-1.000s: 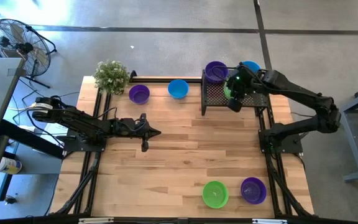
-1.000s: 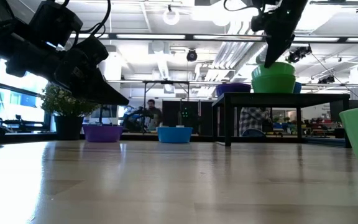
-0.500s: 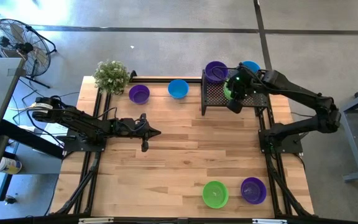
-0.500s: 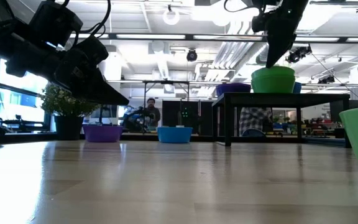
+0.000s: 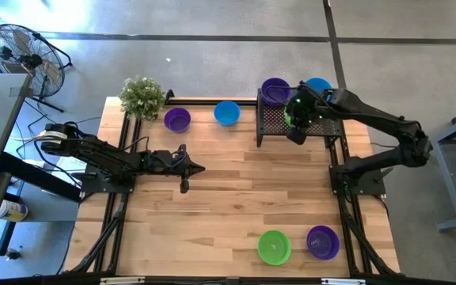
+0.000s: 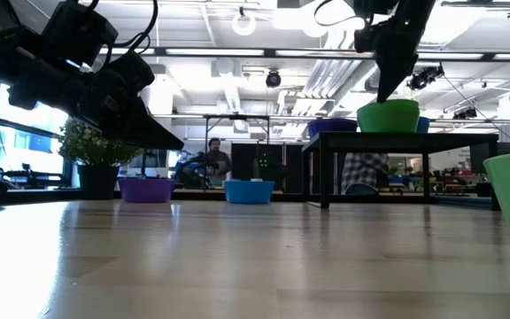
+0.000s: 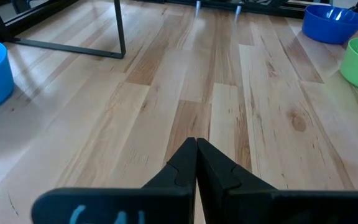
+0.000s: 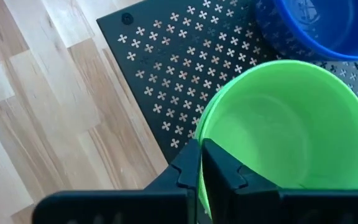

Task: Pick & Place Mini bowls
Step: Stack the green bowl on the other green bowls on the shelf, then stack the violet bowl on the other violet bowls on the shelf

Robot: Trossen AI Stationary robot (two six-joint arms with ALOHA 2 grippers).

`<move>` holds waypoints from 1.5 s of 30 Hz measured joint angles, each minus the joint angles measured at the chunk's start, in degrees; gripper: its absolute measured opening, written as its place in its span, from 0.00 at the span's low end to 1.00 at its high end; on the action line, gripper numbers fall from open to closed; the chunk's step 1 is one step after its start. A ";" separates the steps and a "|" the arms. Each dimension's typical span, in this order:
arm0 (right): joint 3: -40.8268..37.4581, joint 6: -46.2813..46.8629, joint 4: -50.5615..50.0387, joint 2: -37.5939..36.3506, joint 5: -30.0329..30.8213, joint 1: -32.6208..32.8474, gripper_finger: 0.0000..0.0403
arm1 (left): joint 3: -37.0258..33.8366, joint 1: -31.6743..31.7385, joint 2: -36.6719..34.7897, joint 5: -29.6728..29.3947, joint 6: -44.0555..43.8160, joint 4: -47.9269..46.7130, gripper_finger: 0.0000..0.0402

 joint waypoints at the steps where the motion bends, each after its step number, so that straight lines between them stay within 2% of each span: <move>1: 0.00 -0.02 0.32 0.19 0.00 0.04 0.03 | 0.00 -0.01 0.00 0.00 0.00 0.00 0.00; 6: -0.02 -0.43 1.02 0.29 0.00 0.11 0.09 | 0.00 0.00 0.00 0.00 0.00 -0.13 0.00; 12: 0.00 -0.14 1.18 0.29 0.03 0.36 0.21 | 0.00 0.00 0.00 0.00 0.25 -0.31 0.00; 15: -0.02 -0.59 0.89 -0.72 2.52 2.05 0.25 | 0.00 0.00 0.02 0.00 0.74 -0.39 0.00; 18: -0.02 -0.92 0.89 -2.80 6.20 4.94 0.25 | 0.00 0.00 0.01 0.00 0.70 -0.38 0.00; 21: -0.02 0.18 0.94 -5.05 6.01 8.49 0.21 | 0.00 0.00 0.02 0.00 0.70 -0.37 0.00; 25: -0.02 3.48 2.31 -7.61 5.07 15.25 0.10 | 0.00 0.00 0.00 0.00 0.70 -0.33 0.00; 28: -1.69 4.72 7.27 -9.02 5.33 21.77 0.02 | 0.00 -0.01 0.02 0.02 0.70 -0.32 0.00; 32: -8.32 5.68 17.24 -10.38 2.43 30.38 0.03 | 0.00 0.00 0.02 0.02 1.37 -0.19 0.00; 37: -18.04 9.82 25.62 -10.79 3.53 41.09 0.01 | 0.00 0.00 0.02 0.02 2.38 -0.04 0.00; 45: -24.43 31.95 19.00 -10.61 11.10 60.02 0.02 | 0.00 -0.02 0.04 0.74 2.38 -0.42 0.00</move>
